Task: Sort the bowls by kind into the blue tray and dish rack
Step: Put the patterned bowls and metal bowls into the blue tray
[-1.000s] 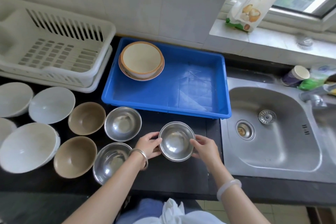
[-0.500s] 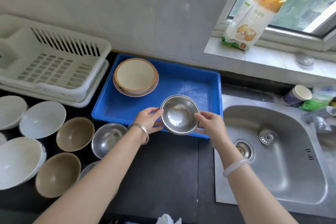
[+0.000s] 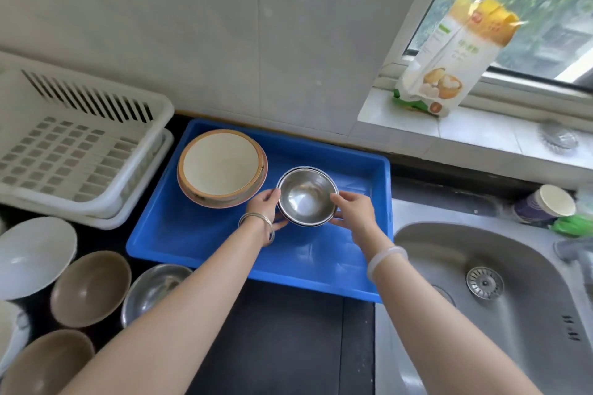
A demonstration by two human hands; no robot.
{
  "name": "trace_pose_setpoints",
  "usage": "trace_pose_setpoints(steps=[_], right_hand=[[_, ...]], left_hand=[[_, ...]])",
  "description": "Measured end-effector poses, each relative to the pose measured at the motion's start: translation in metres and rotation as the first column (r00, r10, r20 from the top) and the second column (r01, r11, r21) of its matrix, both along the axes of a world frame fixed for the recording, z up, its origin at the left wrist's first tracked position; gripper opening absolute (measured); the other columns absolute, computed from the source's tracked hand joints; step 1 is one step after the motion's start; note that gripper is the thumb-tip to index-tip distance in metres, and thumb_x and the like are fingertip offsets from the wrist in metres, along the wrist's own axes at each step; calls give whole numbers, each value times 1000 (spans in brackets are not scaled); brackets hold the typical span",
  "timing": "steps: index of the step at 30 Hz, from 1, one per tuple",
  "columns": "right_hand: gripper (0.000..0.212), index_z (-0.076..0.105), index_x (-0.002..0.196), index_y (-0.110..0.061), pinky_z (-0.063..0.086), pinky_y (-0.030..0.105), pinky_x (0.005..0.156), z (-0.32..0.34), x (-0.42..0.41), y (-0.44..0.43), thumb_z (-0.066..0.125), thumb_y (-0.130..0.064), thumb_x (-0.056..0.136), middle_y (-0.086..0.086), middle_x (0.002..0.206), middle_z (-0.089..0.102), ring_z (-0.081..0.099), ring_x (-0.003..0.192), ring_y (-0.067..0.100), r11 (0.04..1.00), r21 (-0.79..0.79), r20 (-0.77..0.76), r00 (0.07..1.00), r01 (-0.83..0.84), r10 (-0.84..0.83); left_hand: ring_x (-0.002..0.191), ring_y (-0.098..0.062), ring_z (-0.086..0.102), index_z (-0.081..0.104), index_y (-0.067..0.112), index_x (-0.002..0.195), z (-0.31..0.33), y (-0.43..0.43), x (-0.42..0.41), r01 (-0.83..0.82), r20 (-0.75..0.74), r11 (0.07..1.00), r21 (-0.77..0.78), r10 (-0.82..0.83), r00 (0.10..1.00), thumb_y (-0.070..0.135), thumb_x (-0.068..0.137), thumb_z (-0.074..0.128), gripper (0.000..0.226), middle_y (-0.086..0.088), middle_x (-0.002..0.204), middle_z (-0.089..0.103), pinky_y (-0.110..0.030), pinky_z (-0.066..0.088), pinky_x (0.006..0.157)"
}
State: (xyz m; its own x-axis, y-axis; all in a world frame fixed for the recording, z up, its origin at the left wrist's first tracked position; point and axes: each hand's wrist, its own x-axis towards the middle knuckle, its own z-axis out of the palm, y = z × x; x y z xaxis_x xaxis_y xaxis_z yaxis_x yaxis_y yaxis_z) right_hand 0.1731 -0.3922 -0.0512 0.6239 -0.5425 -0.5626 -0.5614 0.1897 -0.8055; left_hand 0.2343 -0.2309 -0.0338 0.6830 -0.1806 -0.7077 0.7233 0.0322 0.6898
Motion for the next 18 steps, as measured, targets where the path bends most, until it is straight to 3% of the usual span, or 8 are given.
trace_pose_setpoints(steps=[4,9,13,18], right_hand=[[34,61,122,-2,58,29,66,-10,16,-7,61,-17,91,13,102,66,66,75,25,1000,0,-27,1000,12,-12],[33,60,121,-2,56,24,57,-16,32,-10,61,-16,92,11,97,64,62,68,20,1000,3,-21,1000,23,-23],[30,62,118,-4,56,26,59,-17,42,-12,61,-17,91,10,96,64,63,76,24,999,3,-5,999,52,-52],[33,61,121,-4,57,30,68,-21,50,-10,62,-18,91,15,108,66,65,79,25,997,27,1,997,79,-79]], left_hand=[[75,-19,56,55,11,120,-13,-11,11,-33,-13,999,8,33,999,23,96,45,29,-7,98,53,-36,48,79],[94,-24,55,55,10,119,-25,-19,24,-71,-1,997,5,71,997,22,96,45,27,-8,104,55,-35,48,81],[103,-24,55,54,1,120,-33,-23,25,-160,-13,983,-86,160,987,16,96,46,30,-11,107,57,-32,46,87],[96,-26,59,53,5,120,-38,-24,22,-213,-109,959,-187,196,975,22,94,50,31,-13,110,58,-35,48,86]])
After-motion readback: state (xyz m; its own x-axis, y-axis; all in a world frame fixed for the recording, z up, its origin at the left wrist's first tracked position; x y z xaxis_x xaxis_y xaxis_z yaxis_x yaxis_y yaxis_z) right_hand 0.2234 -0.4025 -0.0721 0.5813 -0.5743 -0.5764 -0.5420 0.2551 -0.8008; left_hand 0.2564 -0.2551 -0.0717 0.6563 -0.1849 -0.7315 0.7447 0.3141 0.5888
